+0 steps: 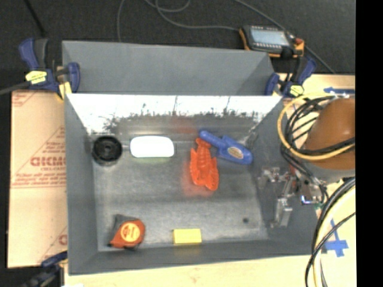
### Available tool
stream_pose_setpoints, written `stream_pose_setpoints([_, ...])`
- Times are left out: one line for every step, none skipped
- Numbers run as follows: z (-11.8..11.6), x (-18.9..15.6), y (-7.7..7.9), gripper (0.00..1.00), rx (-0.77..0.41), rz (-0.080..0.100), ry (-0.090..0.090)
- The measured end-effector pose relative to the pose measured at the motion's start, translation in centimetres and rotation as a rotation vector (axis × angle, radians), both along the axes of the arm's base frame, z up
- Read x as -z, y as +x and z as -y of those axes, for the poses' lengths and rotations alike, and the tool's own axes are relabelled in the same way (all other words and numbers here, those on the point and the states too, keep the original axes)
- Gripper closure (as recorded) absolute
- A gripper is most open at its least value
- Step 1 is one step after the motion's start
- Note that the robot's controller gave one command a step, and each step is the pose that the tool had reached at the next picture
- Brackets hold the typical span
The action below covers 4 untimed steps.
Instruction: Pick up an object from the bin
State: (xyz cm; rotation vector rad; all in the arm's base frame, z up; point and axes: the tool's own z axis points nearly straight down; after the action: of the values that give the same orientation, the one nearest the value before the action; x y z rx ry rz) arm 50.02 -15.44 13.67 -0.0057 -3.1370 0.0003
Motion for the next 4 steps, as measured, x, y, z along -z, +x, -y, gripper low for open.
stream_pose_setpoints([-0.1,-0.4,0.2,0.0,-0.004,0.007,-0.002])
stream_pose_setpoints([-0.8,0.4,1.3,0.0,0.062,0.011,-0.002])
stream_pose_setpoints([-3.1,1.7,5.0,0.0,0.311,0.009,-0.001])
stream_pose_setpoints([-2.3,2.2,10.5,0.0,0.207,0.009,-0.002])
